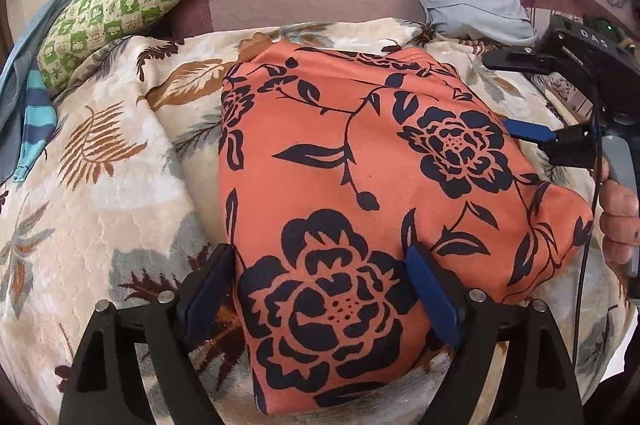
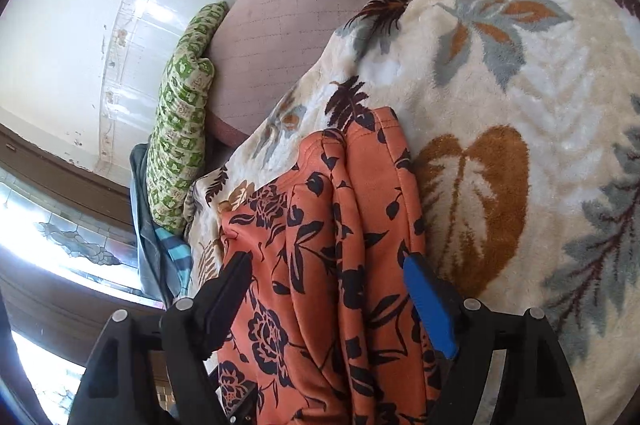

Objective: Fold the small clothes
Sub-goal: 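Fold the held edge over the shirt body with the right tool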

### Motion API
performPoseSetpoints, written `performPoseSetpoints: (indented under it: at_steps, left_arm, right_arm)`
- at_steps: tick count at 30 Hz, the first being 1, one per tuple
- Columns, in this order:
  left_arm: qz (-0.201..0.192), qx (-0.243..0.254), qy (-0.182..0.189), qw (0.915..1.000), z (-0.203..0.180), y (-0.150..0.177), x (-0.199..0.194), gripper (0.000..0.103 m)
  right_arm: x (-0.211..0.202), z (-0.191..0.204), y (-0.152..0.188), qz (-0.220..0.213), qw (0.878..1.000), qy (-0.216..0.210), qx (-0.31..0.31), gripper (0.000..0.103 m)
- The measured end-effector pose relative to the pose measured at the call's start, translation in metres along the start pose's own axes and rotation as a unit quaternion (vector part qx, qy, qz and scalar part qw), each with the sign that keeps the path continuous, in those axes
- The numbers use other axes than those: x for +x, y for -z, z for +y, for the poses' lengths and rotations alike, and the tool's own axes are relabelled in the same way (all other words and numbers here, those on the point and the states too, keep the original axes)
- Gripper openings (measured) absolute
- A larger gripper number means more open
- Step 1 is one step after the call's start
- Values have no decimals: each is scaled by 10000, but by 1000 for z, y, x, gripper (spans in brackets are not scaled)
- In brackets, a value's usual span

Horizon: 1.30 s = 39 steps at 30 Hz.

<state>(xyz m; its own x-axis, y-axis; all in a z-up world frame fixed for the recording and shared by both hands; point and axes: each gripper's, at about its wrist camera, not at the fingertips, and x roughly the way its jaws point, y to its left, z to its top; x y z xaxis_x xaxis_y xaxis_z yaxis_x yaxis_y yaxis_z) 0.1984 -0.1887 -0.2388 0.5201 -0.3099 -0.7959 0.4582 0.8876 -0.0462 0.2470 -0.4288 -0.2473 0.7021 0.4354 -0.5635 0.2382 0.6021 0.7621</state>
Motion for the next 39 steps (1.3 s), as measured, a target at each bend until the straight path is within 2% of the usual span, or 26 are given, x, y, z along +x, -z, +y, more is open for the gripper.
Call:
performPoseSetpoints:
  at_steps: [5, 7, 9, 11, 13, 16, 19, 21, 25, 27, 30, 33, 35, 37, 39]
  left_arm:
    - [59, 164, 148, 9997, 0, 0, 1, 87]
    - [72, 245, 184, 9995, 0, 0, 2, 87]
    - [79, 311, 210, 9993, -1, 1, 2, 88]
    - [83, 313, 243, 9992, 0, 0, 2, 88]
    - [97, 251, 278, 9993, 1, -1, 2, 88]
    - [58, 189, 302, 9993, 2, -2, -1, 87]
    - [-33, 168, 309, 9994, 1, -2, -5, 87]
    - [-79, 214, 262, 9994, -3, -2, -5, 87]
    - [-210, 608, 38, 9979, -19, 1, -6, 91]
    - [-262, 823, -65, 9962, -25, 1, -7, 93]
    - [-207, 888, -7, 9958, -19, -6, -10, 93]
    - [-297, 493, -54, 9983, 1, -15, -21, 93]
    - [-410, 176, 46, 9990, 19, -21, -30, 93]
    - [-431, -71, 8, 9990, 34, -24, -34, 93]
    - [-217, -179, -84, 9996, 41, -24, -27, 93]
  right_arm:
    - [16, 13, -4, -165, 9997, 73, -173, 80]
    - [28, 14, -6, -99, 9990, 372, -220, 79]
    - [41, 11, -6, 156, 9981, 552, -216, 75]
    - [45, 13, -5, 245, 9976, 582, -269, 54]
    - [41, 25, -3, 326, 9978, 318, -476, 29]
    - [26, 56, 8, 113, 9924, 371, -1165, 19]
    - [6, 80, 17, -189, 9853, 374, -1657, 17]
    - [3, 80, 20, -283, 9789, 732, -1888, 17]
    - [13, 32, 11, -73, 9826, 1307, -1321, 16]
    - [20, 10, 8, 100, 9842, 1426, -1043, 16]
    - [17, 8, 5, 160, 9862, 1392, -883, 17]
    - [6, 8, -2, 108, 9915, 1222, -433, 23]
    - [-7, 11, -7, -196, 9924, 1187, -255, 23]
    - [-22, 24, -7, -635, 9915, 1070, -382, 24]
    - [-22, 40, -4, -605, 9939, 682, -626, 27]
